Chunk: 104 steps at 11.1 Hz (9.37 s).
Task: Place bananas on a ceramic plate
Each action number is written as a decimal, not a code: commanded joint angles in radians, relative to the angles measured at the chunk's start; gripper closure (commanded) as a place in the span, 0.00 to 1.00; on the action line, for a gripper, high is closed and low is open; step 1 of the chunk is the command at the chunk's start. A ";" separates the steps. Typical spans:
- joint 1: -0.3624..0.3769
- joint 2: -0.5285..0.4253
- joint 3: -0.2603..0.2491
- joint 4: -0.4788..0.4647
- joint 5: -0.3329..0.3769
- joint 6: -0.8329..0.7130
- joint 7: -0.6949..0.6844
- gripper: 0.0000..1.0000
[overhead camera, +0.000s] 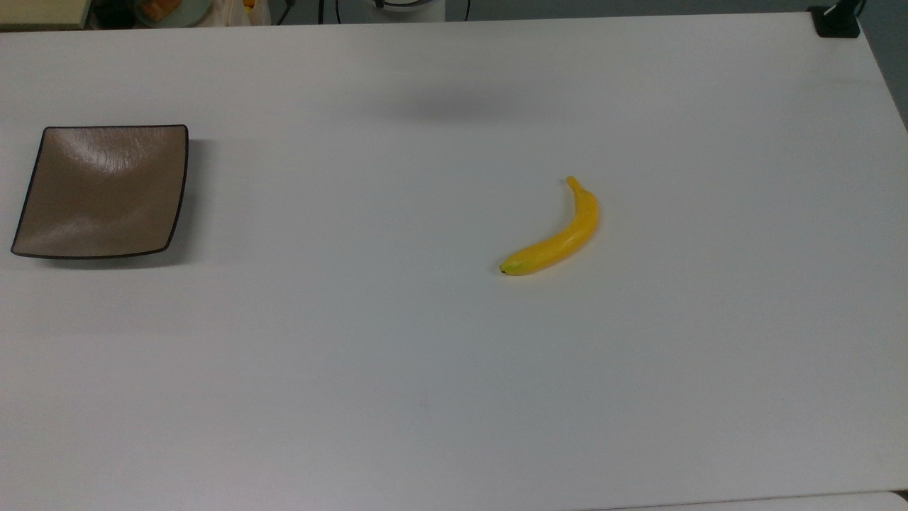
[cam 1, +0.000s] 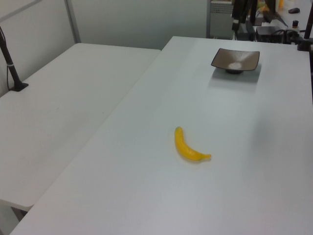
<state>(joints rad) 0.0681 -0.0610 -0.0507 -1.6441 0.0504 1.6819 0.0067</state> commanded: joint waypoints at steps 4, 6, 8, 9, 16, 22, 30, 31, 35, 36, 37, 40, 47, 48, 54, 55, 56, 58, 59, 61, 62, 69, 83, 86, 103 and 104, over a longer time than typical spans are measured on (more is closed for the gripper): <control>0.015 -0.019 0.057 -0.014 0.014 0.015 -0.001 0.00; 0.015 -0.016 0.078 -0.008 0.014 0.015 0.033 0.00; 0.015 0.003 0.104 0.007 0.016 0.018 0.083 0.00; 0.016 0.024 0.129 0.026 0.016 0.016 0.145 0.00; 0.087 0.211 0.236 0.157 0.011 0.047 0.801 0.00; 0.176 0.372 0.246 0.159 -0.026 0.245 1.056 0.00; 0.237 0.579 0.246 0.145 -0.119 0.424 1.101 0.00; 0.237 0.601 0.246 0.145 -0.127 0.447 1.101 0.00; 0.237 0.665 0.246 0.145 -0.175 0.492 1.101 0.00; 0.237 0.671 0.246 0.144 -0.187 0.493 1.101 0.00; 0.239 0.682 0.249 0.144 -0.190 0.493 1.099 0.00; 0.237 0.685 0.246 0.145 -0.192 0.493 1.095 0.19; 0.236 0.684 0.246 0.145 -0.201 0.493 1.090 0.91; 0.236 0.682 0.249 0.145 -0.202 0.492 1.090 0.95; 0.185 0.520 0.249 0.133 -0.182 0.418 0.991 0.96; 0.173 0.476 0.249 0.133 -0.170 0.374 0.942 0.96; 0.153 0.439 0.246 0.138 -0.138 0.323 0.882 0.96; 0.095 0.354 0.246 0.136 -0.071 0.253 0.732 0.95; 0.057 0.313 0.246 0.135 -0.035 0.208 0.640 0.95; -0.017 0.244 0.246 0.135 0.006 0.118 0.430 0.95; -0.055 0.216 0.246 0.135 0.017 0.072 0.344 0.95; -0.319 0.176 0.249 0.136 0.031 0.048 -0.214 0.95; -0.622 0.397 0.238 0.138 -0.132 0.289 -0.648 0.95; -0.626 0.466 0.233 0.135 -0.175 0.366 -0.646 0.95; -0.631 0.541 0.212 0.067 -0.251 0.475 -0.633 0.00; -0.630 0.521 0.212 0.066 -0.250 0.470 -0.628 0.00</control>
<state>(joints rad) -0.5619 0.5114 0.1672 -1.5496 -0.1817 2.1429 -0.6238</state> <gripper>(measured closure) 0.260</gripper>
